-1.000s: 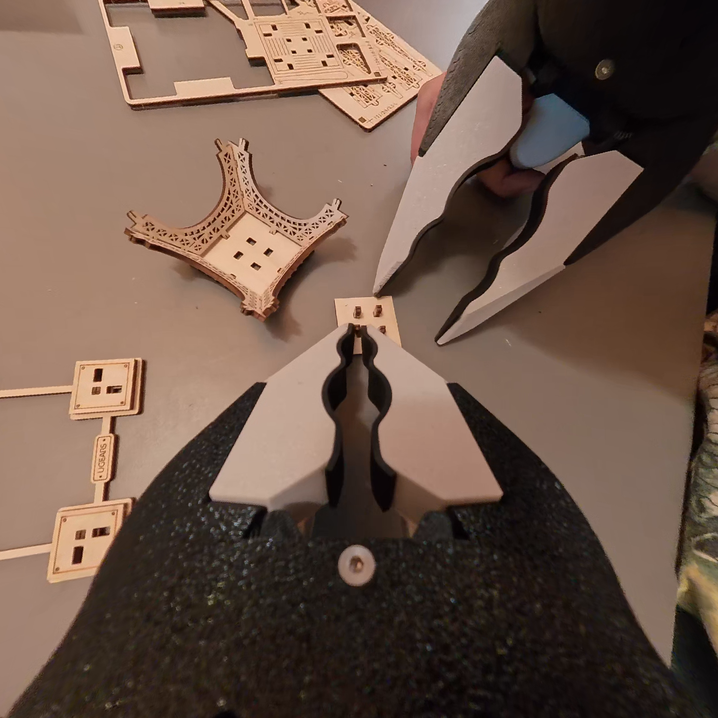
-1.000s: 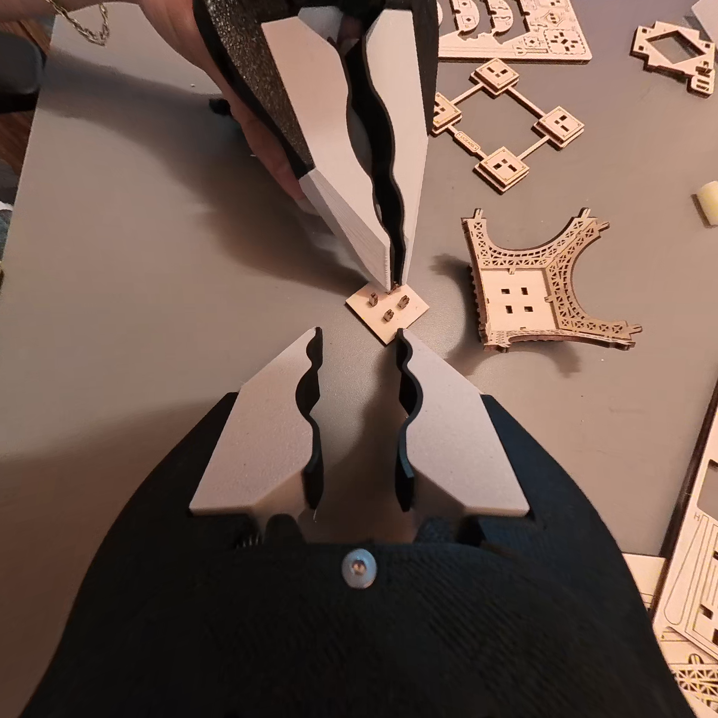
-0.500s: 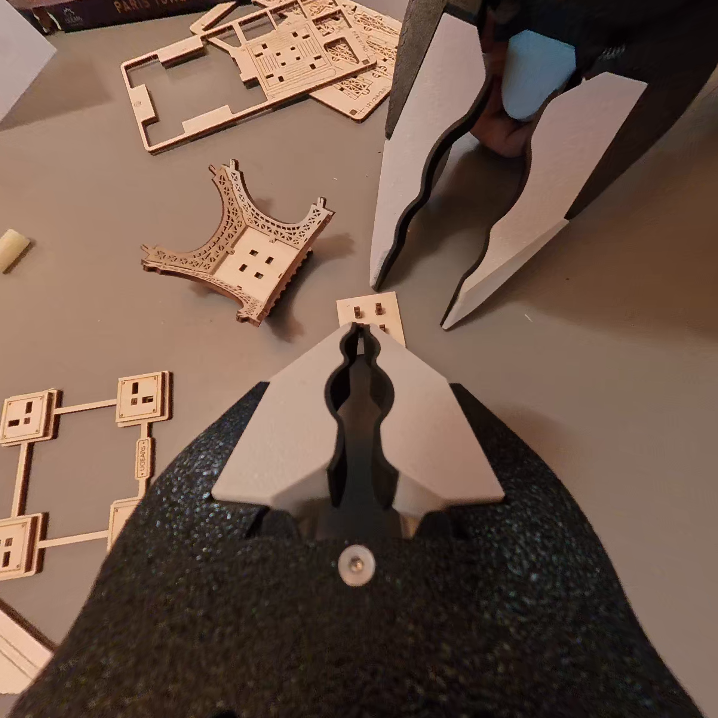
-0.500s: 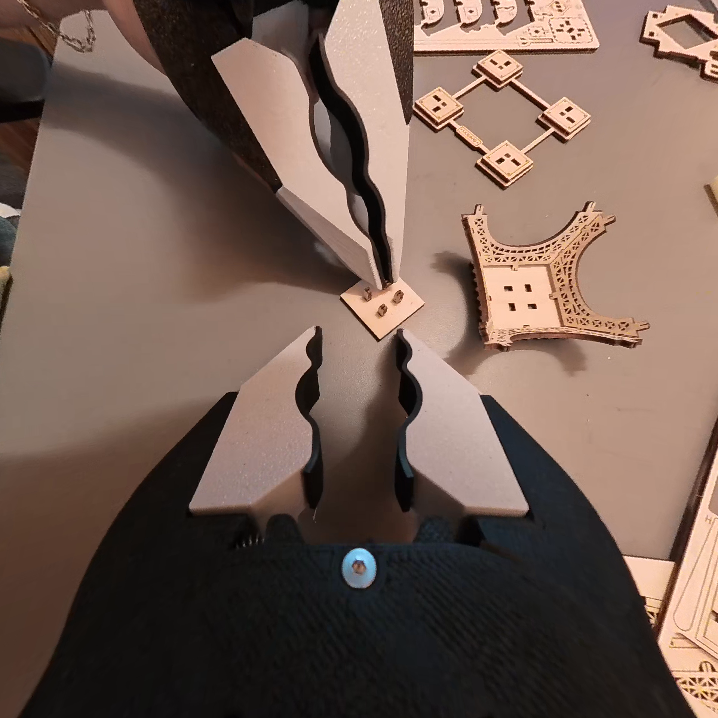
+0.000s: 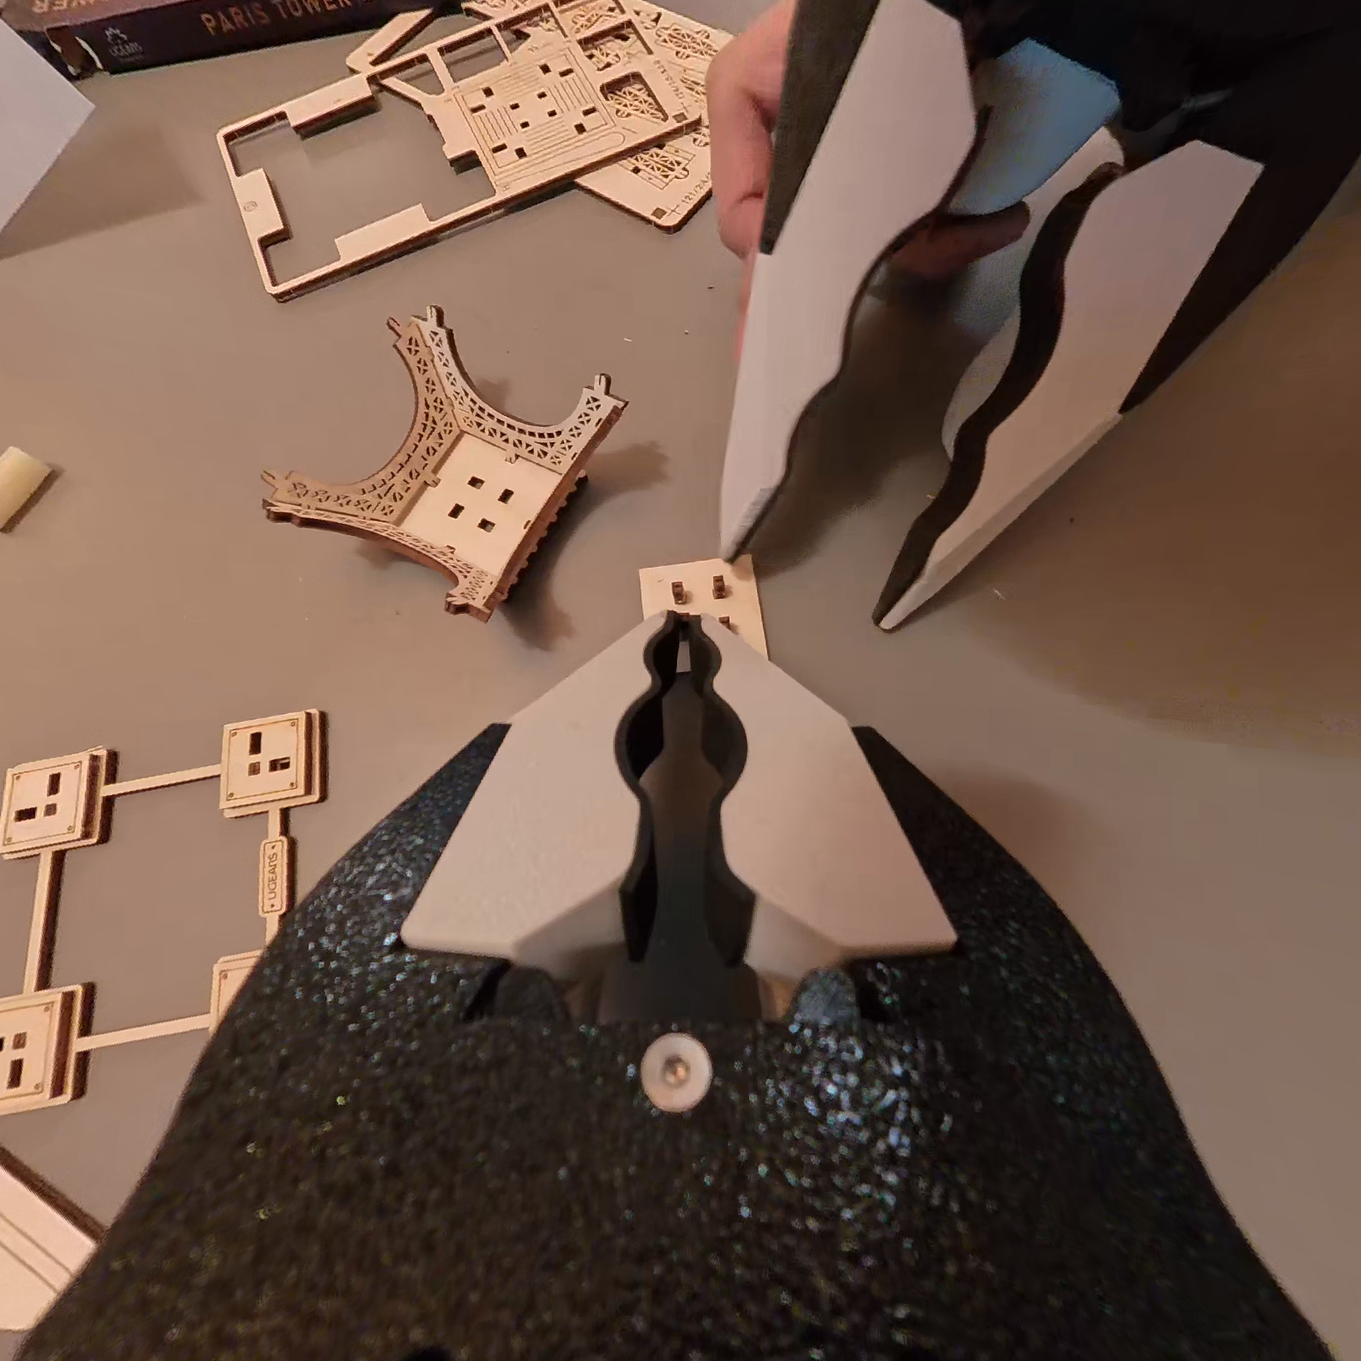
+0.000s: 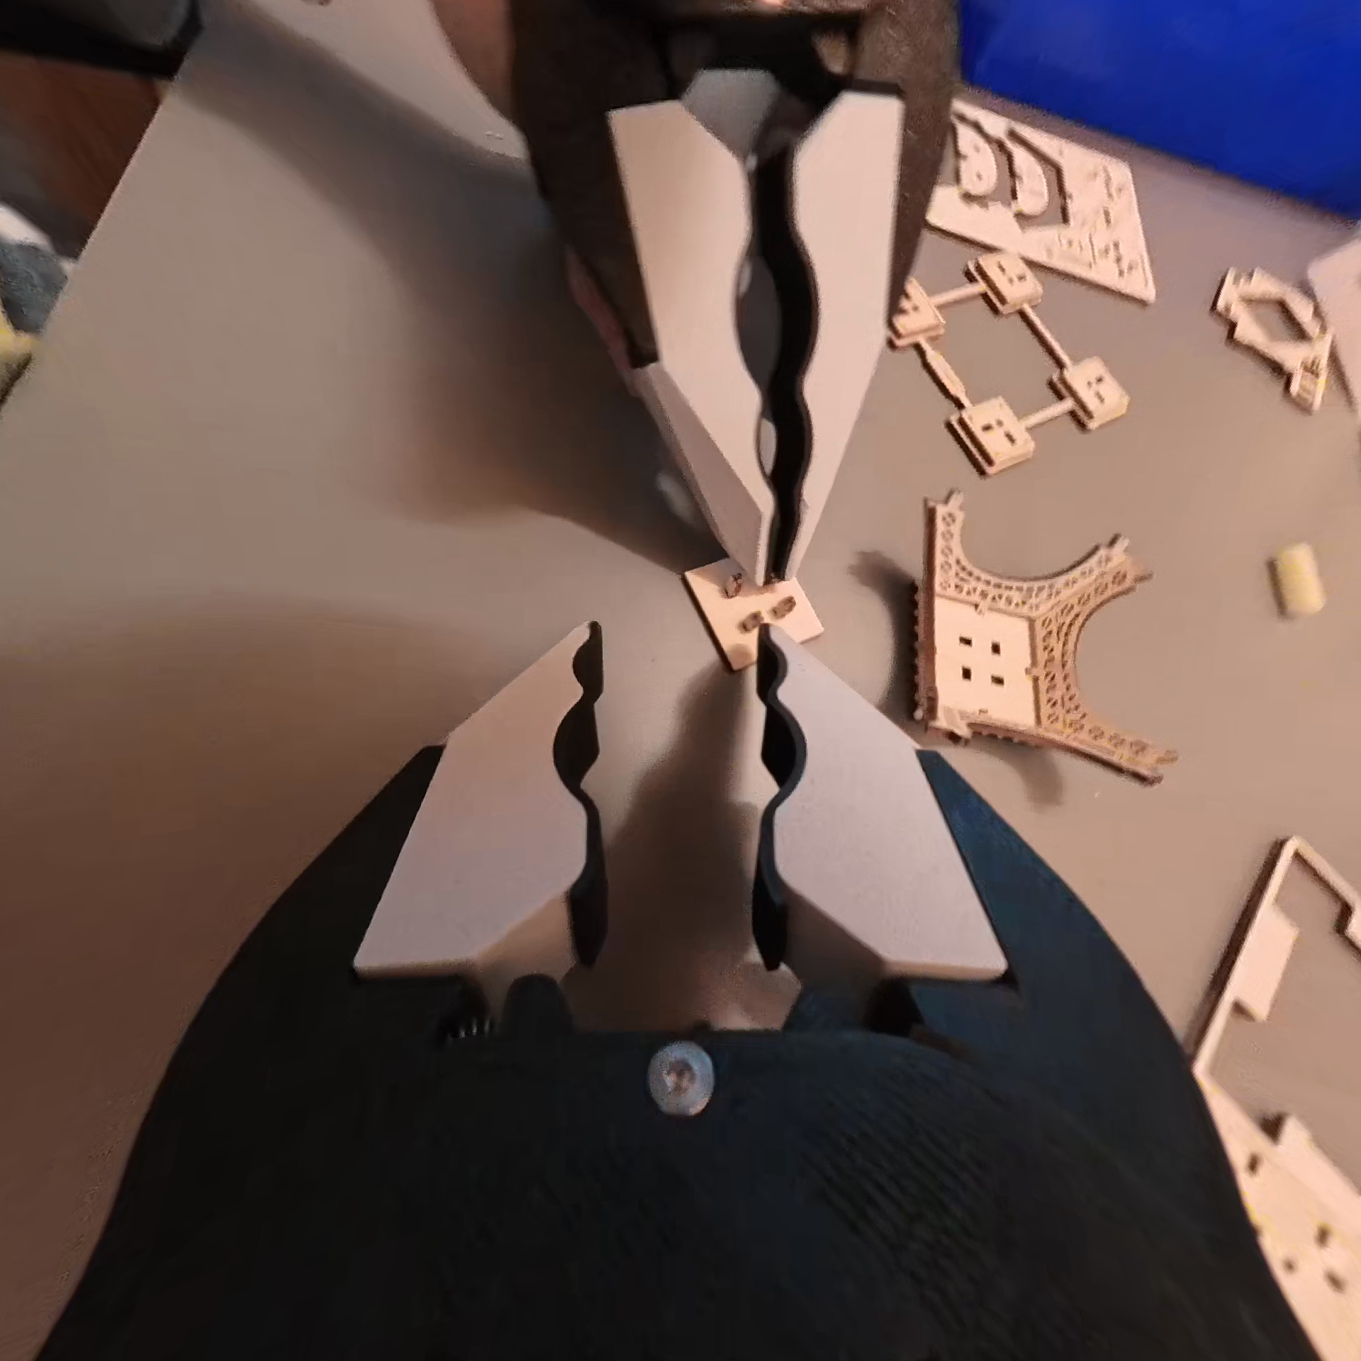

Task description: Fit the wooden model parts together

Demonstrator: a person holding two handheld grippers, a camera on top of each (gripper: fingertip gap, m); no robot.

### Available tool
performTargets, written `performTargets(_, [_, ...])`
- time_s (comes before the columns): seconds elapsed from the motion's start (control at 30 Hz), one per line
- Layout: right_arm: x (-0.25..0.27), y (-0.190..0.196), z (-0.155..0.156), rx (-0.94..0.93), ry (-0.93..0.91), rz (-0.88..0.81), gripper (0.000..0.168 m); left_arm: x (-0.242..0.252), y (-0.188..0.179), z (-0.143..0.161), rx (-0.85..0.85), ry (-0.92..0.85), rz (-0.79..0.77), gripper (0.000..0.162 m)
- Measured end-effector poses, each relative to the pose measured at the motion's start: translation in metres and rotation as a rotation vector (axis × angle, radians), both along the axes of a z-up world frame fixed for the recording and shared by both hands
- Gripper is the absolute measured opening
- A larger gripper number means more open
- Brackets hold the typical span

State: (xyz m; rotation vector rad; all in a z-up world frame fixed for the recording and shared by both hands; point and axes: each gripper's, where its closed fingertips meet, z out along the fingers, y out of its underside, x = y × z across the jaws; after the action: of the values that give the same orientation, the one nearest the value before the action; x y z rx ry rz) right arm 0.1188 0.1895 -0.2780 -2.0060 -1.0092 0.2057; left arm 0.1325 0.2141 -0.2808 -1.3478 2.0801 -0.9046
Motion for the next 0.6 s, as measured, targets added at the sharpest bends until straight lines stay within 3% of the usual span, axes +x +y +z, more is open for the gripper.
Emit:
performTargets(0.07, [-0.003,-0.003,0.001,0.034,-0.059,0.073,0.033,0.000,0.000,0.000,-0.010,0.004,-0.001,0.000])
performTargets(0.17, [0.002,-0.006,0.001,0.018,-0.126,0.154,0.036,0.000,0.000,0.000,-0.031,0.012,-0.013,0.000])
performTargets(0.27, [0.006,-0.013,-0.002,-0.119,-0.055,0.228,0.042,0.000,0.000,0.000,-0.060,0.025,-0.020,0.000])
performTargets(0.37, [0.004,-0.015,-0.005,-0.222,0.023,0.247,0.062,0.000,0.000,0.000,-0.068,0.028,-0.021,0.000])
performTargets(0.6, [0.005,-0.016,-0.005,-0.228,0.019,0.294,0.061,0.000,0.000,0.000,-0.076,0.032,-0.022,0.000])
